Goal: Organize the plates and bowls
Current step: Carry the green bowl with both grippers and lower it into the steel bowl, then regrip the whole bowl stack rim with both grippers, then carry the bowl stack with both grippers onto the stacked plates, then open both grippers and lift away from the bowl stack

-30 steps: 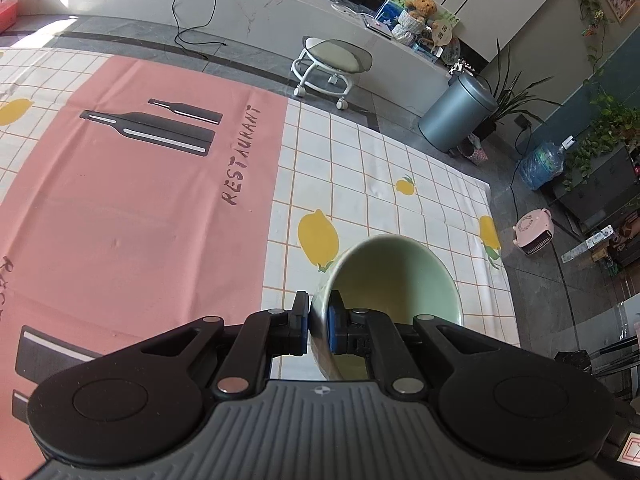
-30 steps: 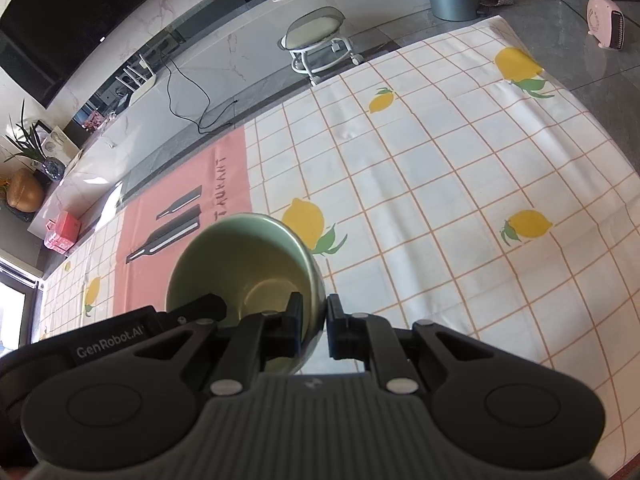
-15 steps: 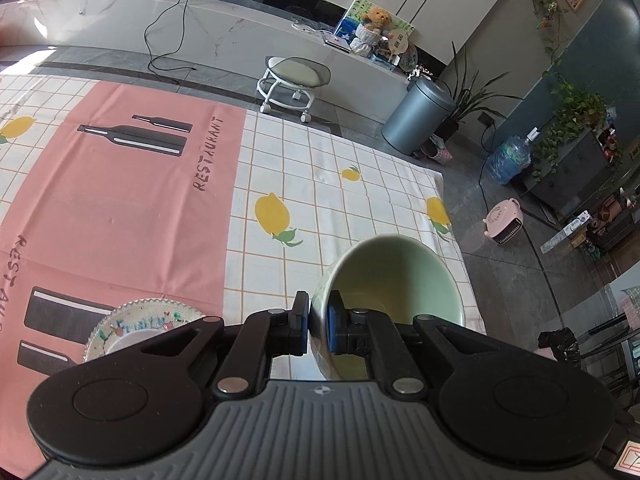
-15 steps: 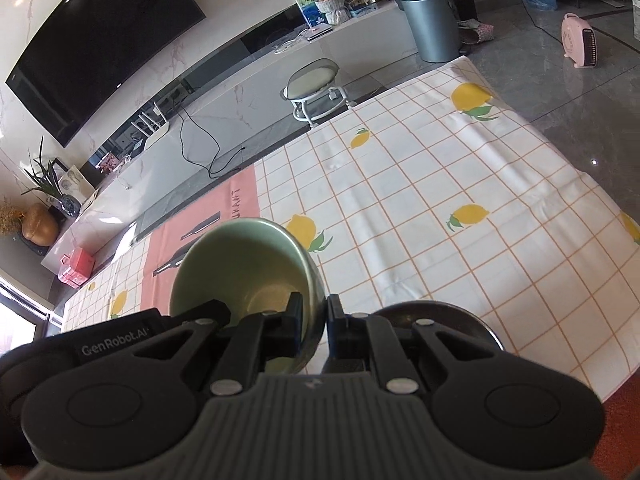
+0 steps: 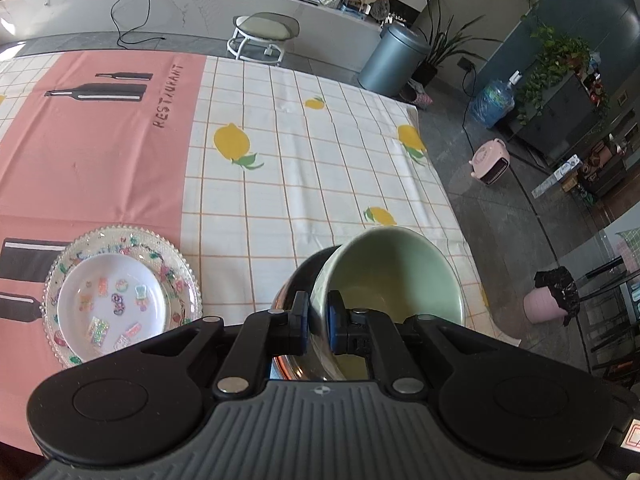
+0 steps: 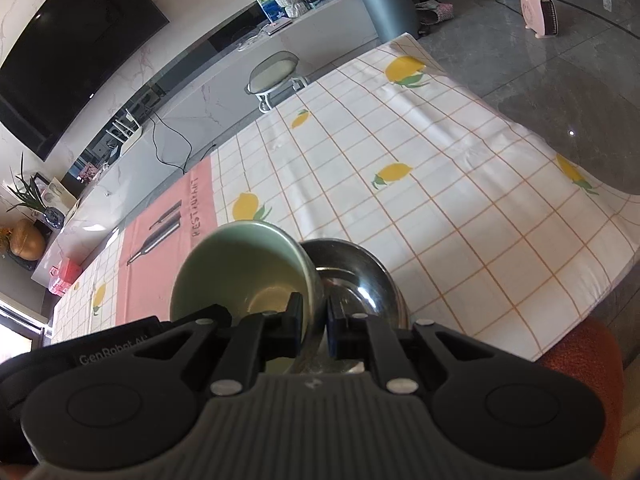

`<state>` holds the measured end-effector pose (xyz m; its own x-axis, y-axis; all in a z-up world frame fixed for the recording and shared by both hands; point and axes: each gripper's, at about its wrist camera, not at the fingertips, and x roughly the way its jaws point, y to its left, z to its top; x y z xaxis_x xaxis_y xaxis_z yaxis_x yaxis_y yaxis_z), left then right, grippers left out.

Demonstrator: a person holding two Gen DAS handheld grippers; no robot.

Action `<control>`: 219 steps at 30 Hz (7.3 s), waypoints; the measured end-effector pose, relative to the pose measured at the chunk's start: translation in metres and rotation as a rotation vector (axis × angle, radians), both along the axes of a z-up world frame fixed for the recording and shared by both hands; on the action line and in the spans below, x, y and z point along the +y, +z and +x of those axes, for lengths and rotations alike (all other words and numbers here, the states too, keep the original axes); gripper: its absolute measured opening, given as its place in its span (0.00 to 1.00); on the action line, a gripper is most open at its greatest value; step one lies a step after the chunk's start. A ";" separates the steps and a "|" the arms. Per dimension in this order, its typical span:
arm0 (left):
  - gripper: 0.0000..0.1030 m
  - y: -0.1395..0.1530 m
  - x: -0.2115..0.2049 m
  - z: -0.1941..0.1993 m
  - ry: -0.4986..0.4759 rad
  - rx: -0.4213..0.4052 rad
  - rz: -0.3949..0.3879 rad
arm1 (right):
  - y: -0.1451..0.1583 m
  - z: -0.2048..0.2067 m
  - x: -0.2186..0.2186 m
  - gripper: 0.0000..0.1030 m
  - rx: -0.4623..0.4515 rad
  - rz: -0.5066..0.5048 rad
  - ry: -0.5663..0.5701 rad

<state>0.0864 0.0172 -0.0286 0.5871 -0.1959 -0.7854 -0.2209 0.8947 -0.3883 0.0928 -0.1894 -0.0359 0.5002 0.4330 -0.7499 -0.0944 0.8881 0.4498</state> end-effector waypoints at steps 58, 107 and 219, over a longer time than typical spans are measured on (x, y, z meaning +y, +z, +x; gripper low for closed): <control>0.50 0.005 0.025 0.007 -0.005 0.024 -0.107 | -0.024 0.030 0.040 0.05 -0.080 -0.409 0.309; 0.67 -0.090 0.044 0.000 0.081 0.074 -0.374 | -0.097 0.032 -0.041 0.62 0.205 0.241 -0.058; 0.74 0.046 0.120 -0.095 0.269 -0.277 0.124 | -0.006 0.003 0.097 0.69 -0.011 0.128 0.283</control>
